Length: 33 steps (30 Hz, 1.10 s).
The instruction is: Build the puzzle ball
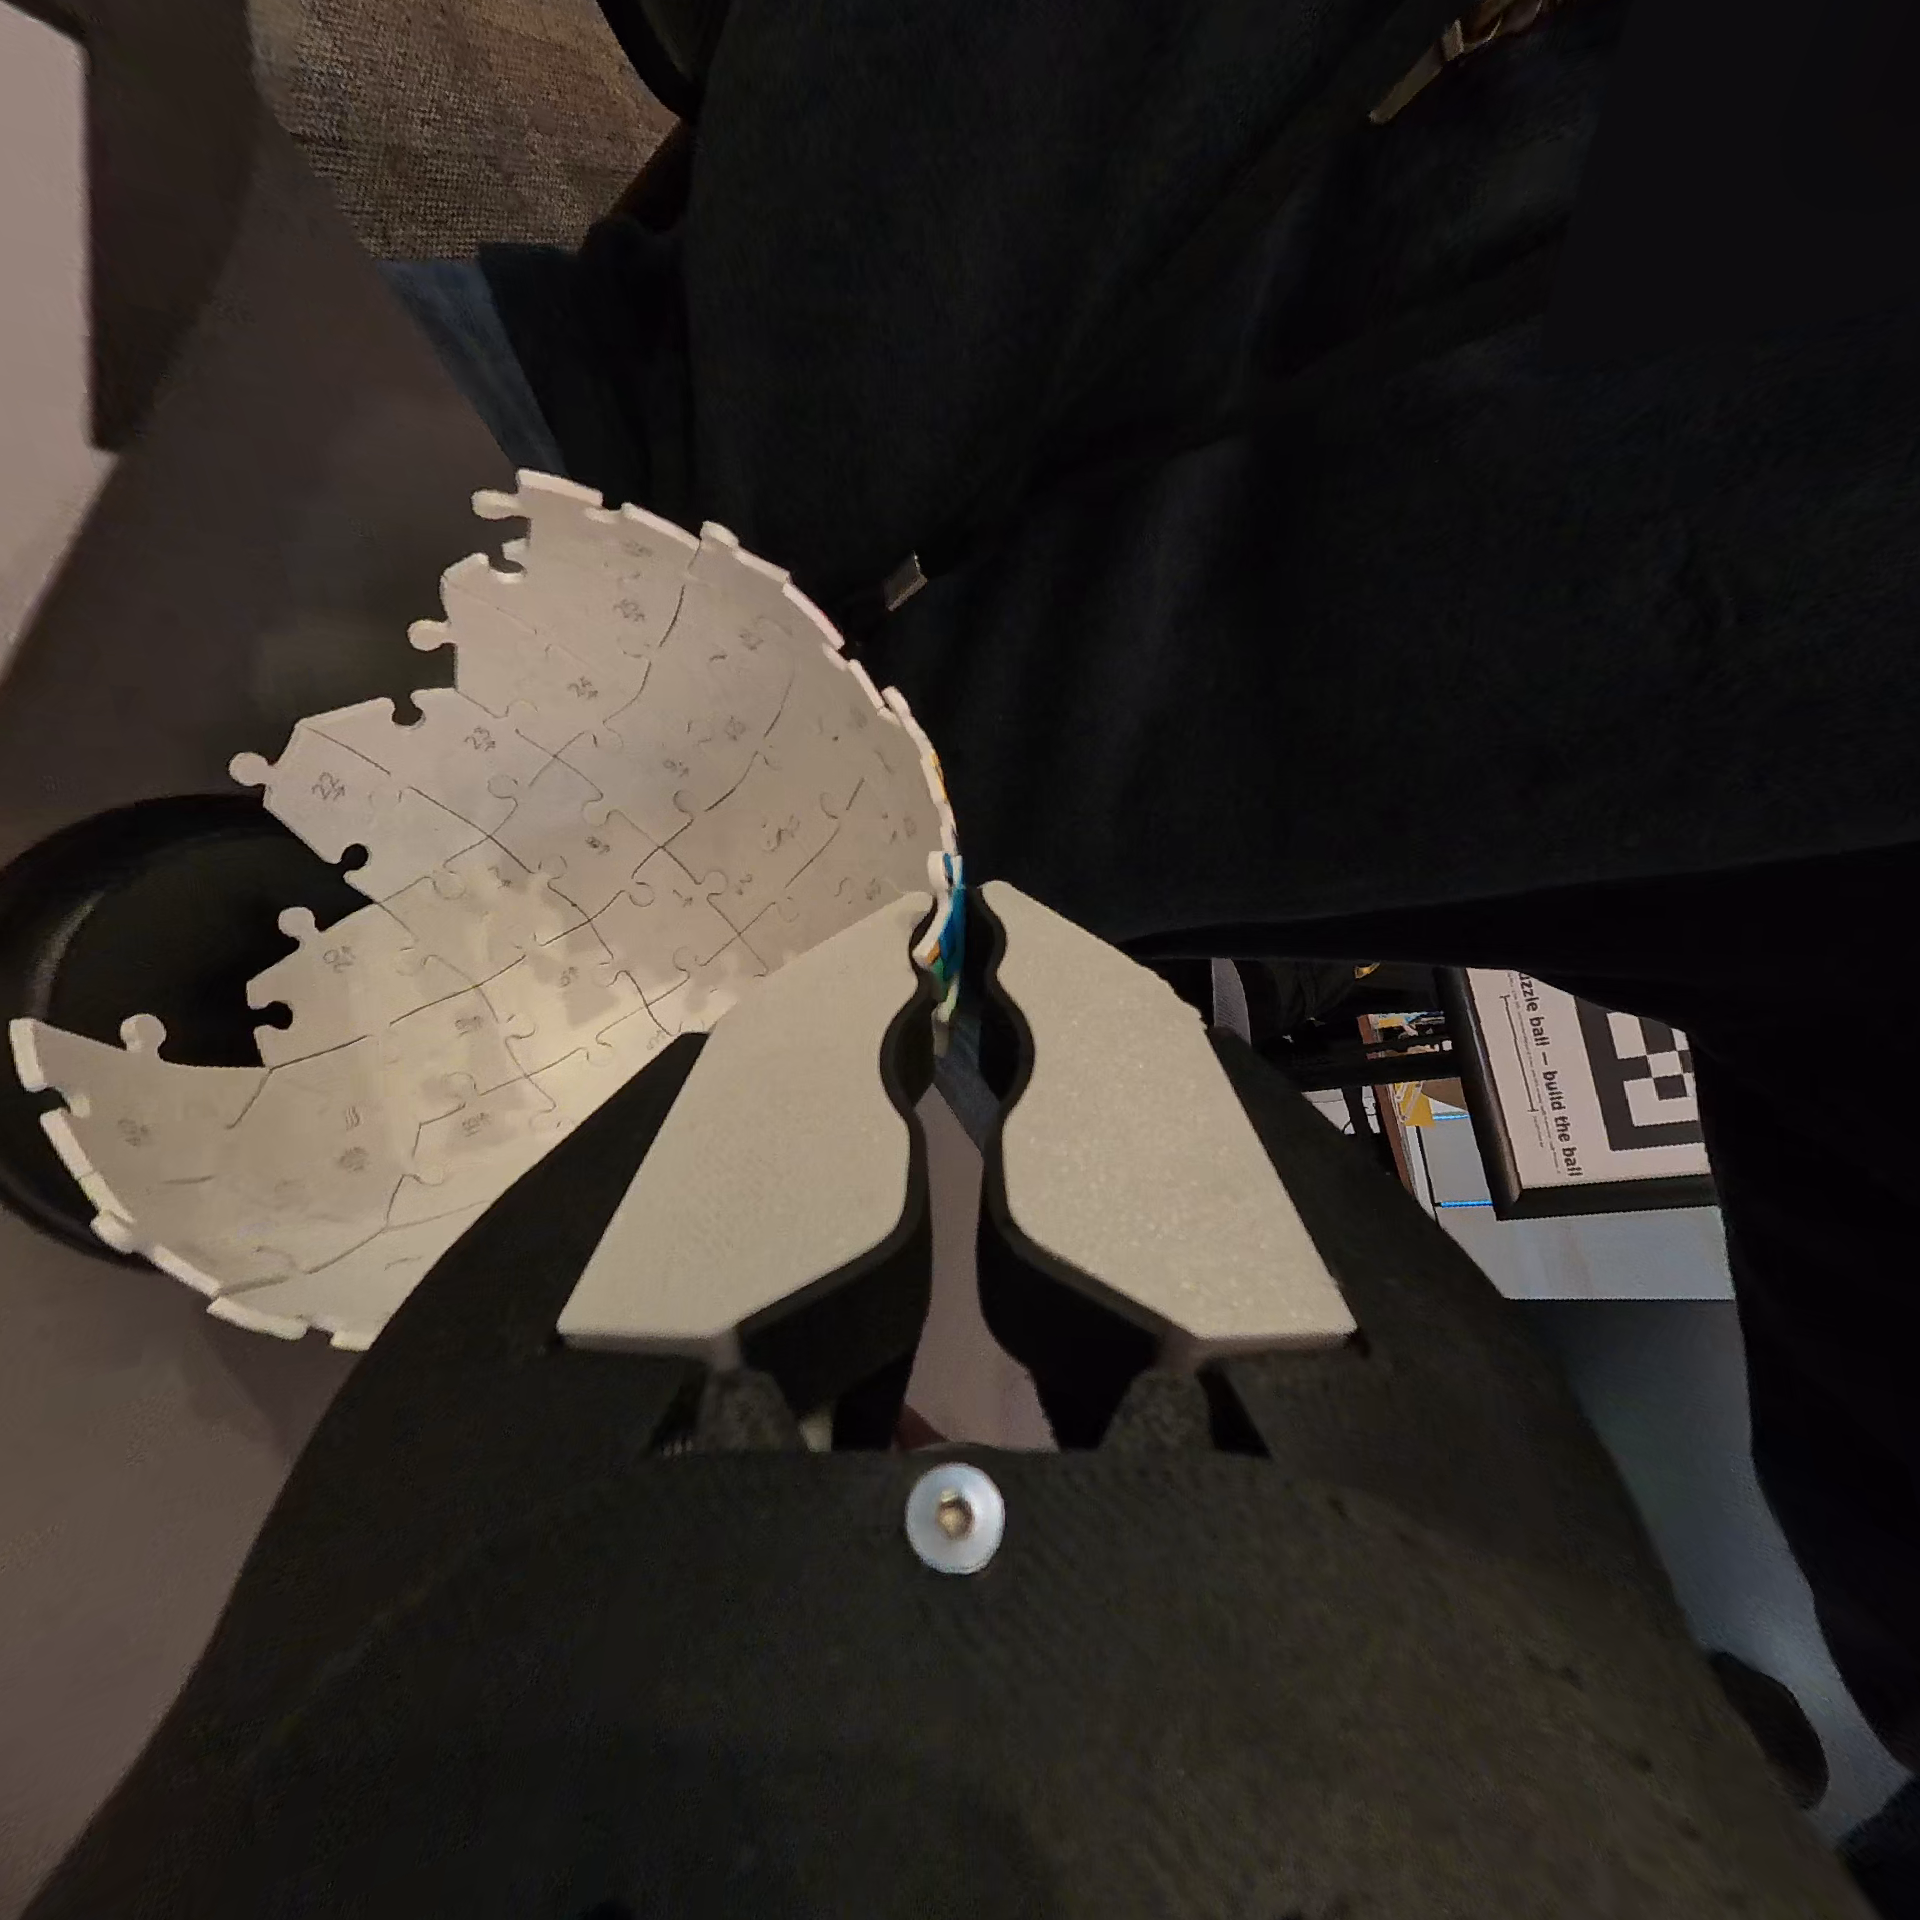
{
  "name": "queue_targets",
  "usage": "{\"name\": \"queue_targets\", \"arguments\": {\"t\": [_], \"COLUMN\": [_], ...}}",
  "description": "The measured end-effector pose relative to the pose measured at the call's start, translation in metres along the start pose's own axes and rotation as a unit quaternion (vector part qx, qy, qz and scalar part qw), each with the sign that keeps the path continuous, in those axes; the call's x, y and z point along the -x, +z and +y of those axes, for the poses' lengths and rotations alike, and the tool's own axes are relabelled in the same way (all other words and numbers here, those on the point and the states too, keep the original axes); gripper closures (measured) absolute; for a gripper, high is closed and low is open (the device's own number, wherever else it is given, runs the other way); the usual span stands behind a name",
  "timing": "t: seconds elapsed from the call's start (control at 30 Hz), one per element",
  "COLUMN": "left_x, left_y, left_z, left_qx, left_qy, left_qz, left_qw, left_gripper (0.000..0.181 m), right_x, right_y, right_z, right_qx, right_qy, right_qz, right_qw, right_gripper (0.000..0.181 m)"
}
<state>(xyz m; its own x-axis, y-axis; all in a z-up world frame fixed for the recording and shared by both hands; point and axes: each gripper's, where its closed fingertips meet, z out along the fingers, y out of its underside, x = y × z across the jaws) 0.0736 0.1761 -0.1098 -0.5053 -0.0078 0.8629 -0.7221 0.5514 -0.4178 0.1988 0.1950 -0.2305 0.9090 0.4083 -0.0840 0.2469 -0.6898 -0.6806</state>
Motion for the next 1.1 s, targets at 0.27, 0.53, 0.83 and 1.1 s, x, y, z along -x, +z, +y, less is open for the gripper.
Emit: {"name": "queue_targets", "arguments": {"t": [0.27,0.53,0.83,1.1], "left_x": [0.000,0.002,0.001,0.000], "left_y": [-0.001,-0.002,-0.001,0.000], "left_z": [0.001,0.000,0.001,0.002], "left_qx": [-0.002,0.000,0.003,0.006], "left_qy": [-0.001,-0.001,-0.003,-0.004], "left_qz": [0.000,0.000,-0.001,-0.004], "left_qw": [1.000,1.000,1.000,1.000], "left_gripper": [0.179,0.179,0.179,0.179], "right_x": [-0.004,0.002,0.024,0.022], "right_y": [0.000,0.000,-0.004,0.003], "right_z": [-0.002,-0.002,0.003,-0.002], "right_qx": [-0.014,-0.029,-0.013,-0.028], "right_qy": [-0.004,0.012,-0.007,-0.028], "right_qz": [-0.012,-0.035,-0.046,-0.016], "right_qw": [1.000,0.999,0.999,0.999], "right_gripper": [0.174,0.181,0.146,0.181]}}
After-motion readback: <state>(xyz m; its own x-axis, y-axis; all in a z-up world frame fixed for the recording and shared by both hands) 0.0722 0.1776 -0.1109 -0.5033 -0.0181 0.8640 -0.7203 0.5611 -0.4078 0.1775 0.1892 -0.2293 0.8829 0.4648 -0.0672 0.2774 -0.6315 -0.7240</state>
